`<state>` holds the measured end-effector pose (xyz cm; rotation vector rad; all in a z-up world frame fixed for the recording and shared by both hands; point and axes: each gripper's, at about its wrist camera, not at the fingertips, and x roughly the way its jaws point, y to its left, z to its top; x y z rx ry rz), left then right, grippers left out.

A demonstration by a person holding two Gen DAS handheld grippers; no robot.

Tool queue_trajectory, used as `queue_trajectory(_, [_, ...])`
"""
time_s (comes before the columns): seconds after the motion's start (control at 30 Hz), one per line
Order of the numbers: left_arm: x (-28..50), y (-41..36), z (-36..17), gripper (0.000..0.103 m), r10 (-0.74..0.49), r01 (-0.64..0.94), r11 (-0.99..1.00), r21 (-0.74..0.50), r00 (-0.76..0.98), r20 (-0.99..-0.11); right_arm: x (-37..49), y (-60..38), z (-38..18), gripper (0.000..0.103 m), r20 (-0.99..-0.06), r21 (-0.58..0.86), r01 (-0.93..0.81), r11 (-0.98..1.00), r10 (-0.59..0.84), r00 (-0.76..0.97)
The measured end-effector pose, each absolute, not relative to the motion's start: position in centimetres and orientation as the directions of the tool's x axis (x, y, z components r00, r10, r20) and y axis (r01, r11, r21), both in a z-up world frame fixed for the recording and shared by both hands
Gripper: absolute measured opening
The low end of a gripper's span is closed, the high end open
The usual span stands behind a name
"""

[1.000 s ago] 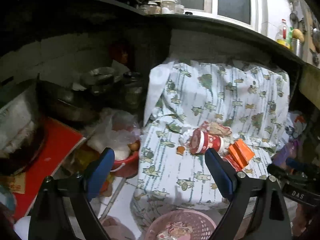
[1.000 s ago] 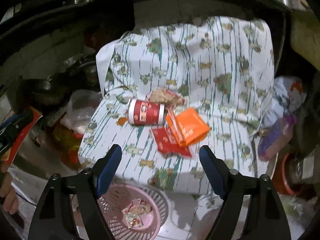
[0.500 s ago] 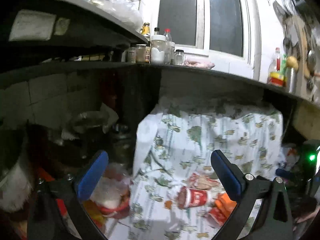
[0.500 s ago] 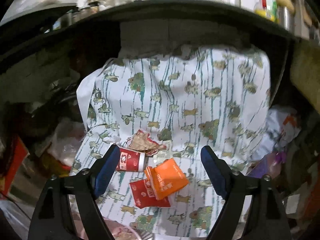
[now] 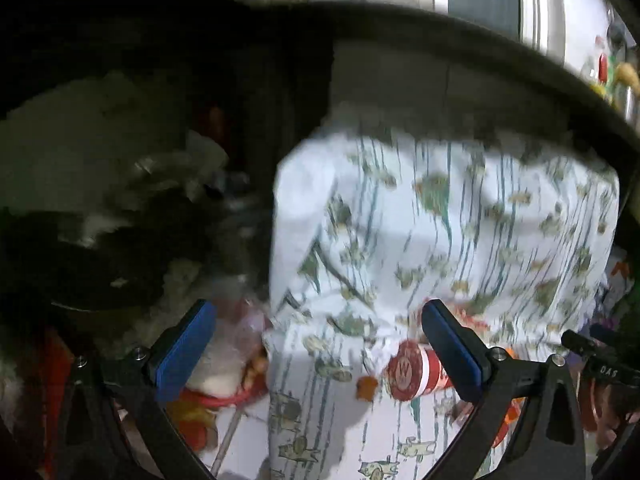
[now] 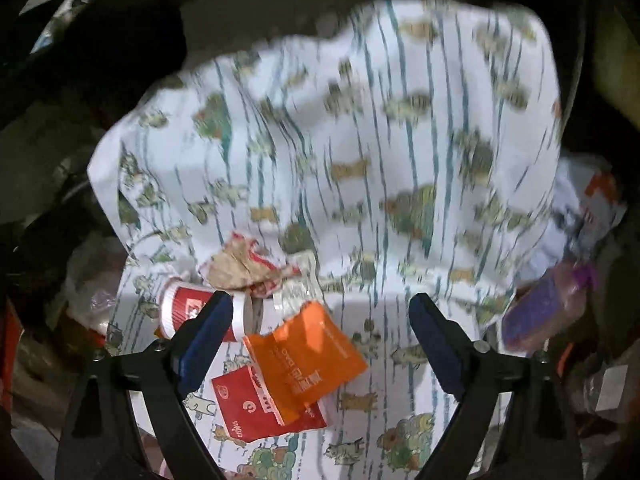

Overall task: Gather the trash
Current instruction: 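Move both tools back over the remaining trash on the cloth, then grasp the red paper cup with left tool while right tool grasps the orange box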

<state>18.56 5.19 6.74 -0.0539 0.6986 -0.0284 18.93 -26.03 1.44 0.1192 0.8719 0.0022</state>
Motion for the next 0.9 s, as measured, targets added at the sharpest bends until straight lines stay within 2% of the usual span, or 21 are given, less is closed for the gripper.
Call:
queue_trajectory(0.07, [20.4, 4.4, 5.1, 0.101, -0.085, 0.034, 0.996, -0.087, 0.717, -0.692, 19.9, -26.3, 0.6, 0.089, -0.786, 0.142, 0.049, 0.989, 0.083, 0.613])
queue_trajectory(0.13, [22.1, 3.2, 3.5, 0.092, -0.167, 0.084, 0.985, -0.149, 0.657, -0.736, 20.7, -26.3, -0.3, 0.089, -0.807, 0.149, 0.058, 0.987, 0.088, 0.583])
queue_trajectory(0.2, [23.4, 1.8, 1.6, 0.088, -0.230, 0.120, 0.973, -0.198, 0.589, -0.775, 21.3, -26.4, -0.8, 0.089, -0.818, 0.136, 0.062, 0.989, 0.077, 0.571])
queue_trajectory(0.23, [24.0, 1.1, 0.8, 0.082, -0.248, 0.131, 0.969, -0.211, 0.557, -0.792, 21.6, -26.4, -0.9, 0.089, -0.821, 0.133, 0.064, 0.989, 0.073, 0.567])
queue_trajectory(0.27, [24.6, 0.4, 0.2, 0.080, -0.258, 0.140, 0.966, -0.217, 0.534, -0.805, 21.7, -26.6, -0.9, 0.089, -0.821, 0.137, 0.066, 0.988, 0.075, 0.566])
queue_trajectory(0.4, [26.5, -2.6, -2.1, 0.079, -0.240, 0.167, 0.969, -0.180, 0.491, -0.837, 22.2, -27.7, -0.7, 0.089, -0.822, 0.161, 0.093, 0.983, 0.082, 0.564])
queue_trajectory(0.47, [27.0, -5.1, -2.5, 0.079, -0.203, 0.262, 0.962, -0.076, 0.501, -0.841, 22.4, -28.4, -0.7, 0.089, -0.822, 0.172, 0.105, 0.980, 0.084, 0.563])
queue_trajectory(0.53, [26.9, -7.5, -3.2, 0.079, -0.126, 0.352, 0.932, 0.082, 0.529, -0.839, 22.6, -28.8, -0.8, 0.089, -0.825, 0.161, 0.106, 0.981, 0.075, 0.560])
queue_trajectory(0.6, [26.9, -8.8, -3.9, 0.079, -0.085, 0.390, 0.907, 0.159, 0.539, -0.838, 22.6, -29.2, -0.9, 0.089, -0.828, 0.132, 0.108, 0.985, 0.050, 0.559])
queue_trajectory(0.7, [26.8, -10.8, -5.8, 0.080, -0.143, 0.531, 0.838, 0.125, 0.436, -0.888, 22.3, -29.6, -0.8, 0.089, -0.828, 0.105, 0.095, 0.990, 0.034, 0.559])
queue_trajectory(0.8, [26.8, -12.5, -8.0, 0.084, -0.069, 0.547, 0.814, 0.197, 0.428, -0.901, 21.9, -29.9, -0.7, 0.089, -0.830, 0.105, 0.076, 0.992, 0.046, 0.556])
queue_trajectory(0.9, [28.0, -12.5, -9.6, 0.085, -0.131, 0.519, 0.852, 0.066, 0.333, -0.934, 21.8, -30.2, -0.7, 0.089, -0.833, 0.110, 0.076, 0.991, 0.050, 0.552])
